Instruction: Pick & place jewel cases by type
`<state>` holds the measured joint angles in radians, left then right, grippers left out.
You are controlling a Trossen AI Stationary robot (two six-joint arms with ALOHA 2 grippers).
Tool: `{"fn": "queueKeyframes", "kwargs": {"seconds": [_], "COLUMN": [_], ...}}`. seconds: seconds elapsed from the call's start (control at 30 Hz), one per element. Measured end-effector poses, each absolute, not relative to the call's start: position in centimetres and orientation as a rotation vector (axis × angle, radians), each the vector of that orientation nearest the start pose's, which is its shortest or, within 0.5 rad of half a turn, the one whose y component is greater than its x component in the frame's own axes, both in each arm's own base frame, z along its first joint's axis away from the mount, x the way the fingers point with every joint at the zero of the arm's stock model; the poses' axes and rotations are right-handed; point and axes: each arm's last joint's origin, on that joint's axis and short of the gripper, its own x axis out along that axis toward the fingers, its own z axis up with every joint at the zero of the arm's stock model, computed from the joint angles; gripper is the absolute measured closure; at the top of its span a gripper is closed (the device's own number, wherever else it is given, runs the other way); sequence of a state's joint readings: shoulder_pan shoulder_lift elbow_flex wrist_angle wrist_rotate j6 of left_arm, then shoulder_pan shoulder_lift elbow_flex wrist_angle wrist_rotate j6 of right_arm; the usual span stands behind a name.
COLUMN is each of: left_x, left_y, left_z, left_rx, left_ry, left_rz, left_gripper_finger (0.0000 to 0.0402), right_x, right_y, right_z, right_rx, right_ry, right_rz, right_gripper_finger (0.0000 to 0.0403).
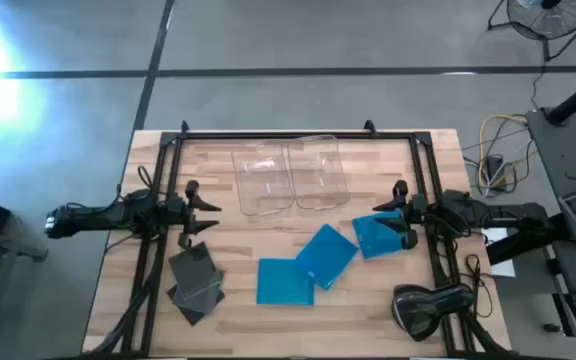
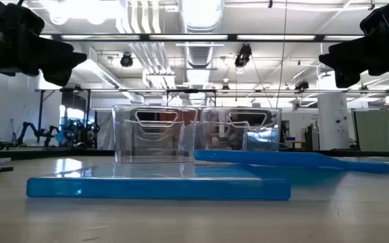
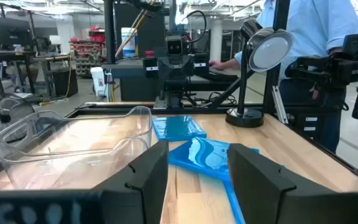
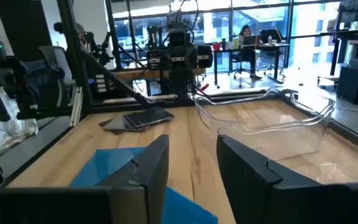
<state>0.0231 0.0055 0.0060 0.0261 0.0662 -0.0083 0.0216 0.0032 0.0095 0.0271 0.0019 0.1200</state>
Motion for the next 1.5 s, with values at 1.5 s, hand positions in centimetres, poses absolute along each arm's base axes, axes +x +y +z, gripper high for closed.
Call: {"fn": "queueKeyframes", "kwargs": {"seconds": [1.5], "left_x": [9.8], "left_y": [0.0], "left_z": [16.8], "left_rx": [-0.007], "left_ry": [-0.026], "left_rz": [-0.044], "left_gripper_finger": [0.0255], "right_x": [9.5], "right_y": [-0.2], "right_z": [18.8], "right_rx": [0.540], "right_ry": [-0.237], "right_rz": [-0.060], "right_gripper_finger": [0.0279]}}
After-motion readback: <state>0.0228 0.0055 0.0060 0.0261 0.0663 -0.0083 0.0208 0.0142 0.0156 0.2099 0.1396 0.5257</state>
